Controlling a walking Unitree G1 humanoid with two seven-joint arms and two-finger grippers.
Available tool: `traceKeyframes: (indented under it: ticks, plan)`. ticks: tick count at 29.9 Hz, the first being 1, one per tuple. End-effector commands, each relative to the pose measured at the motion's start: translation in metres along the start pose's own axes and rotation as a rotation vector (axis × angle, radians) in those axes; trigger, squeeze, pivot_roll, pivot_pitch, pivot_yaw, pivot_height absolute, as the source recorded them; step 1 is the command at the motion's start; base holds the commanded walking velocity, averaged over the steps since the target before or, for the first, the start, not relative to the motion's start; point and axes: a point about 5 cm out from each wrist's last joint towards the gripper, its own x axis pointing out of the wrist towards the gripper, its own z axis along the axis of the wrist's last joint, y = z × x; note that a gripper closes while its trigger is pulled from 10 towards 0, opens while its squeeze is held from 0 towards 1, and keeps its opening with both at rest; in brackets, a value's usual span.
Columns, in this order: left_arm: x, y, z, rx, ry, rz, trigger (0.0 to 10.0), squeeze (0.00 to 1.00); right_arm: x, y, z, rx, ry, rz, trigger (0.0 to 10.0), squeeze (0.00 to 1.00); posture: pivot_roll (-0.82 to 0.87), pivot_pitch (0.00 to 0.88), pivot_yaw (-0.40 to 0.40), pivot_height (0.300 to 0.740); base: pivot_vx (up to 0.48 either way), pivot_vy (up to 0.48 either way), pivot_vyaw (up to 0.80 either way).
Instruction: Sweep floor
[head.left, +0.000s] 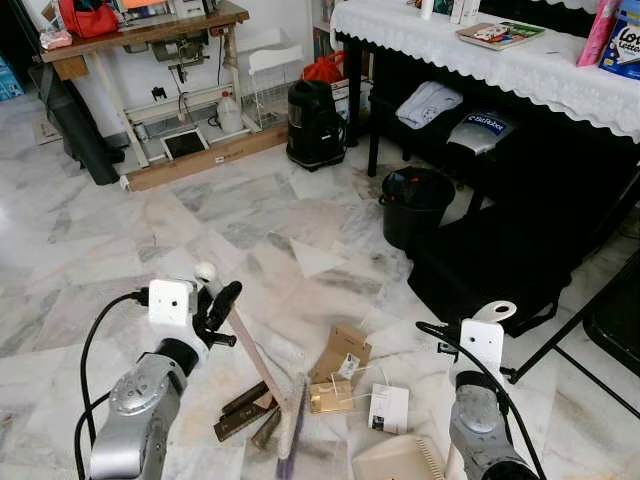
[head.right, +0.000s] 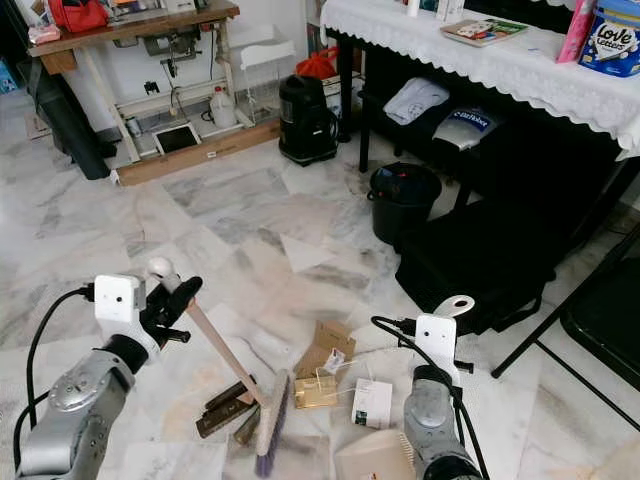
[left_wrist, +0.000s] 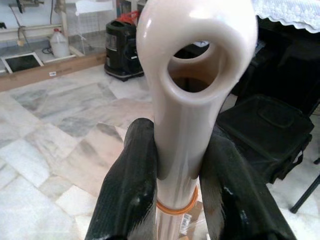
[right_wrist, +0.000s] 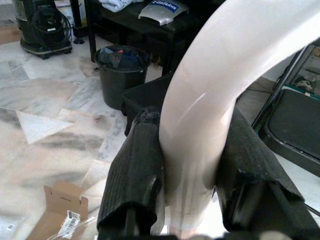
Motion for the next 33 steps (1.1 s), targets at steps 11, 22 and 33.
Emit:
traceKeyframes:
  ticks: [11,22,33]
  plan:
    - [0.001,-0.002,0.002,0.012,-0.038,-0.005,10.0,0.0,-0.003,-0.011,-0.014,-0.033,0.07,-0.019,10.0,0.0,0.08,0.0,0.05,0.74,0.0,0.0,0.0]
    - [0.002,-0.004,0.001,0.006,-0.037,-0.016,10.0,0.0,0.001,-0.017,-0.008,-0.02,0.035,-0.06,10.0,0.0,0.08,0.0,0.048,0.74,-0.088,0.0,0.0]
    - [0.004,-0.007,-0.001,-0.006,-0.032,-0.035,10.0,0.0,0.014,-0.037,0.02,0.075,-0.117,-0.165,10.0,0.0,0.07,0.0,0.048,0.74,-0.11,0.0,0.0]
